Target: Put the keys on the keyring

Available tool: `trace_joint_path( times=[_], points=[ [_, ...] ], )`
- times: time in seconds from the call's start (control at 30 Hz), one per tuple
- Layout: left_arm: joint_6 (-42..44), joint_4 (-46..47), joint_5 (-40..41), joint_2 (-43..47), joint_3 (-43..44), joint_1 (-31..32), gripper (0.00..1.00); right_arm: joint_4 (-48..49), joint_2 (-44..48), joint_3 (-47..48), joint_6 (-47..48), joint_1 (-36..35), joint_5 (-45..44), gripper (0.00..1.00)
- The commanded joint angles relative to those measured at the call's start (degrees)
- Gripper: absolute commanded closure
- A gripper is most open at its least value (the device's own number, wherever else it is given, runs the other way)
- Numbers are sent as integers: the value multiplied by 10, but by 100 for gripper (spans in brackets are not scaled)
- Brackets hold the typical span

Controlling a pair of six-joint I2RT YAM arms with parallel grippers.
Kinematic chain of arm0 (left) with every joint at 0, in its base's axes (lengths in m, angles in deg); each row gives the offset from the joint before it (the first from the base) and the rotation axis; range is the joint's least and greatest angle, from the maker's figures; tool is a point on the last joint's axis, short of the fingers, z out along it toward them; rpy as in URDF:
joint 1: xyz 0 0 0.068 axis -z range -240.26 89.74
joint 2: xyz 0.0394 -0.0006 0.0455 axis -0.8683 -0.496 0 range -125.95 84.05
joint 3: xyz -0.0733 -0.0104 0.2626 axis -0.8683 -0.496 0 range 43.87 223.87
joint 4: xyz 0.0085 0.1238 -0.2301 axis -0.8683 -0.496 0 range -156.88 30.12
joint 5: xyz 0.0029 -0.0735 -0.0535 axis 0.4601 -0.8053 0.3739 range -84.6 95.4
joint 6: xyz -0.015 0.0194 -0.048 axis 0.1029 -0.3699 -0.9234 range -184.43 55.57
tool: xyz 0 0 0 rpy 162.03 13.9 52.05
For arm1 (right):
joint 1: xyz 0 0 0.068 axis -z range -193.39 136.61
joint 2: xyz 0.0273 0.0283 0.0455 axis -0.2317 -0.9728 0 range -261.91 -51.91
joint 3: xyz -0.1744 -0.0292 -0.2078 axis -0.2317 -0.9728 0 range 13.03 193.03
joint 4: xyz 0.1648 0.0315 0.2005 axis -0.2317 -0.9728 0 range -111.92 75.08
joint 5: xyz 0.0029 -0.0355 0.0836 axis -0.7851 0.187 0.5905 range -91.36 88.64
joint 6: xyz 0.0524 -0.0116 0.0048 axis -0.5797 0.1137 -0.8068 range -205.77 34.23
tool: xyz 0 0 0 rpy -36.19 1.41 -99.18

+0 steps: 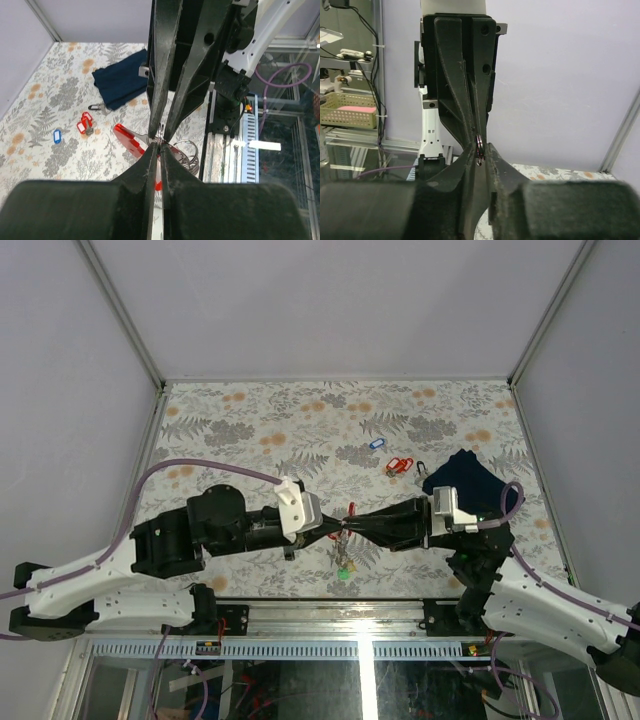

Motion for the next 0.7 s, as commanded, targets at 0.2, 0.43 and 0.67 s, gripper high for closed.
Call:
trace_joint_path(
  times=[0.2, 0.43, 0.67],
  points=[
    [5, -223, 21, -63, 151, 2, 100, -233, 112, 46, 155, -3, -92, 67],
    [-35, -421, 64, -166, 250, 3, 100, -313, 119, 46, 154, -3, -135, 80],
    [-51, -524, 86, -223, 305, 2, 100, -312, 84, 30, 123, 1, -103, 77]
  ],
)
